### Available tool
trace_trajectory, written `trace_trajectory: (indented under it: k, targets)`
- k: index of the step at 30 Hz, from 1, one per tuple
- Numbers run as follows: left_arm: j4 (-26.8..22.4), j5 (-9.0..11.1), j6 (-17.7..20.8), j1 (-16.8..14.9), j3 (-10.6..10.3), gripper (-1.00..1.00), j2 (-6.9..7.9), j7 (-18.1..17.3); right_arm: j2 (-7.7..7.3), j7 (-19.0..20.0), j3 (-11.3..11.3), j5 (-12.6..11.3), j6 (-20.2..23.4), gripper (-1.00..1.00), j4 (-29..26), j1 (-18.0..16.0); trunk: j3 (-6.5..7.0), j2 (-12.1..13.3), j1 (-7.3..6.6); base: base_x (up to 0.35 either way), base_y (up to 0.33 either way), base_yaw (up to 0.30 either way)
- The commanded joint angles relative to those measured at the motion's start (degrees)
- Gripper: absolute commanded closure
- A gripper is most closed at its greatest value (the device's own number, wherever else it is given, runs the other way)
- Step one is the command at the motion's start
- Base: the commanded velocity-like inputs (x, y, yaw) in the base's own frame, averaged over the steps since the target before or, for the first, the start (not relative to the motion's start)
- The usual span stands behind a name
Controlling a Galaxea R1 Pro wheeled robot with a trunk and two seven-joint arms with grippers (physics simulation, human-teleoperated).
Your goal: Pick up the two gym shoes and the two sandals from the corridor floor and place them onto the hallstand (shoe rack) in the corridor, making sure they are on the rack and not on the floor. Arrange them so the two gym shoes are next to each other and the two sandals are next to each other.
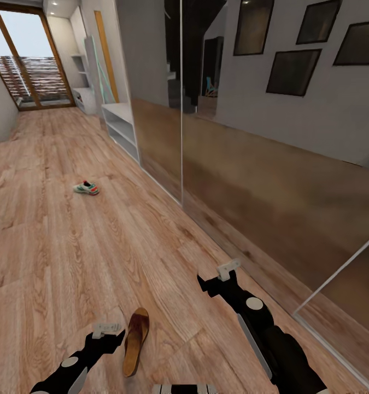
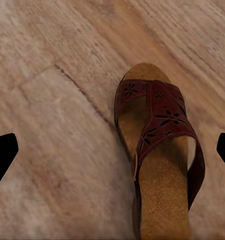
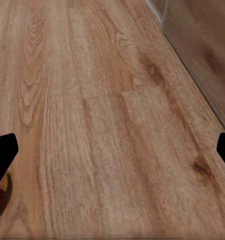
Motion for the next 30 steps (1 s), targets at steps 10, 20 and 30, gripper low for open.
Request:
trace_trajectory:
  k: [10, 20, 30]
  targets:
    - [0.0, -0.6, -0.4, 0.0, 0.1, -1.0, -2.34, 7.6, 0.01, 0.1, 0.0, 0.0, 0.3, -1.0, -0.1, 0.0, -3.17, -0.2, 0.24, 0.0, 0.0, 0.0]
    - [0.1, -0.6, -1.5, 0.1, -0.4, -1.0, -3.35, 10.1, 0.02, 0.1, 0.0, 0.0, 0.3, -1.0, -0.1, 0.0, -6.29, -0.3, 0.5, 0.0, 0.0, 0.0]
    - [0.1, -0.8, -1.6, 0.1, -0.4, -1.0, -3.66, 10.4, 0.02, 0.1, -0.1, 0.0, 0.3, -1.0, -0.2, 0.0, -8.52, -0.4, 0.65, 0.0, 0.0, 0.0]
